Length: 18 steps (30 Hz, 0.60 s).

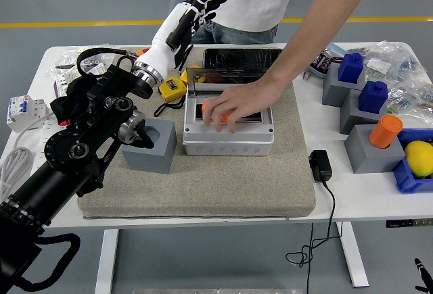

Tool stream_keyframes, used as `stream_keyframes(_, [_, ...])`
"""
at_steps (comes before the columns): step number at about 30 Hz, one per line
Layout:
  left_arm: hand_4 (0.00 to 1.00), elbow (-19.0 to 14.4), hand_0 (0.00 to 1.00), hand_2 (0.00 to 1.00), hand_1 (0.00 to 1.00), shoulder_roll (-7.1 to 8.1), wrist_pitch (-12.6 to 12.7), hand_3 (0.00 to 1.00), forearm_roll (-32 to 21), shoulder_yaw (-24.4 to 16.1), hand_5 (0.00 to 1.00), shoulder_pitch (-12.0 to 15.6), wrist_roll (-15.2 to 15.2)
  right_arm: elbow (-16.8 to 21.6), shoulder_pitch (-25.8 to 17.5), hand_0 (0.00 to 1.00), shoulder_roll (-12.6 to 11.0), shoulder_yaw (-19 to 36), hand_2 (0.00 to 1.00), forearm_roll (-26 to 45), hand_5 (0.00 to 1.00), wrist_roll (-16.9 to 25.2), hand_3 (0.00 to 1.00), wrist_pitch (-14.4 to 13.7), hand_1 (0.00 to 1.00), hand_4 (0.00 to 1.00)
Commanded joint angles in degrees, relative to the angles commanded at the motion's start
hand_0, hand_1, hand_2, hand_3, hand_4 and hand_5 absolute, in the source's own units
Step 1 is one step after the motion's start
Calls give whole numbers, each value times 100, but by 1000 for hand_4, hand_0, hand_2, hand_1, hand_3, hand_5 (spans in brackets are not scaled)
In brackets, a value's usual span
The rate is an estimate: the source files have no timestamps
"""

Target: Fetch the battery,place it into the box,close the lid of the box

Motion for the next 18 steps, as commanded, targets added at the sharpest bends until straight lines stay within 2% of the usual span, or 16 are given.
stream_keyframes(2, [998, 55, 970, 898, 958, 0, -80, 862, 447, 61, 998, -15, 81, 0, -7, 843, -3, 15, 766, -11, 998, -9, 811, 3, 780, 998])
stream_keyframes(6, [998, 137, 970, 898, 958, 0, -154, 862, 1415, 171, 998, -49, 164, 0, -15, 843, -7, 45, 766, -43, 998, -31, 811, 8, 780, 998])
stream_keyframes(8, [998, 161, 998, 898, 969, 0, -151, 852, 1899, 194, 998, -52, 173, 0, -14, 842, -6, 44, 766, -38, 998, -31, 811, 5, 779, 998])
stream_keyframes(18, [998, 179, 998, 891, 966, 0, -159, 837, 4291, 377, 998, -43, 251, 0, -25, 841, -16, 23, 766, -12, 998, -29, 811, -5, 778, 998])
